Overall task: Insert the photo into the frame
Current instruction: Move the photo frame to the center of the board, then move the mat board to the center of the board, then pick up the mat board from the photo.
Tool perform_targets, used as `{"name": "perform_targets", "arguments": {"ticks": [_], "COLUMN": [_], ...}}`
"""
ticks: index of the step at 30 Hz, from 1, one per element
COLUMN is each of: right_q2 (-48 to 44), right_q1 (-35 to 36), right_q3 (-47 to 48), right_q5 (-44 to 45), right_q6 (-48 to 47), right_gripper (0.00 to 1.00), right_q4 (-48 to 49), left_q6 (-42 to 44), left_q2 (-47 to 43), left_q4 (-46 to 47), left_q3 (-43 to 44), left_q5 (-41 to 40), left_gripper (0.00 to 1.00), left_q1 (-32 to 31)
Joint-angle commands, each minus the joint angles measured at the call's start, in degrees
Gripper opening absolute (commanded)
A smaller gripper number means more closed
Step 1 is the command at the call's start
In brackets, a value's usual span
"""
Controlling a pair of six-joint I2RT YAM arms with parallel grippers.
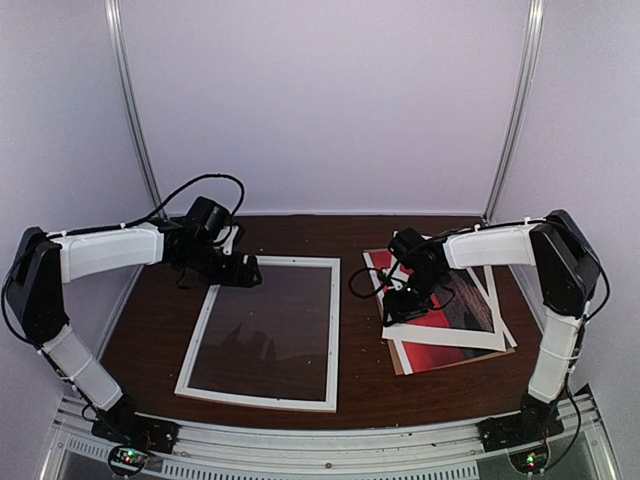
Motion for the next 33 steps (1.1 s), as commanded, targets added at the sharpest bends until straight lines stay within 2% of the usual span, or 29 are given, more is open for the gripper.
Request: {"name": "perform_targets", "arguments": {"ticks": [1, 8, 12, 16, 20, 23, 29, 33], "right_q2": [-0.6, -2.8, -7.9, -15.6, -22.4, -26.0, -32.8, -34.7], "right_q1": [2.4, 8.3, 9.9, 8.6, 5.0, -1.2, -15.0, -20.1], "right_q3": [-3.6, -8.1, -11.7, -14.0, -14.8, -16.0, -22.9, -26.1], "right_q5": [-5.6, -9.9, -11.6, -5.4, 4.9, 12.3, 12.9, 13.5], "right_q6": [0.5, 3.4, 4.9, 6.3, 9.1, 11.3, 11.7, 11.3], "right_gripper": [0.44, 0.43, 0.42, 0.43, 0.47, 0.49, 0.51, 0.6], "right_q4": [2.4, 6.6, 8.9, 6.0, -1.6, -7.3, -9.0, -8.8], "left_q6": [-3.5, -6.1, -8.0, -8.5, -8.5, -8.5, -6.9, -5.1], "left_q2": [2.2, 8.1, 13.2, 17.8, 21.6, 24.6, 31.4, 37.1], "left_q4": [4.9, 7.0, 9.1, 9.3, 9.1, 8.2, 5.7, 2.9], "left_q3": [2.0, 6.3, 9.7, 14.5, 19.2, 23.0, 31.0, 36.4], "left_q5": [4.1, 6.2, 8.7, 9.9, 10.6, 11.1, 10.4, 9.2], "left_gripper": [0.92, 0.88, 0.85, 0.84, 0.83, 0.83, 0.82, 0.82], "left_q1": [-3.3, -9.8, -13.3, -16.7, -19.9, -22.1, -26.3, -28.5]}}
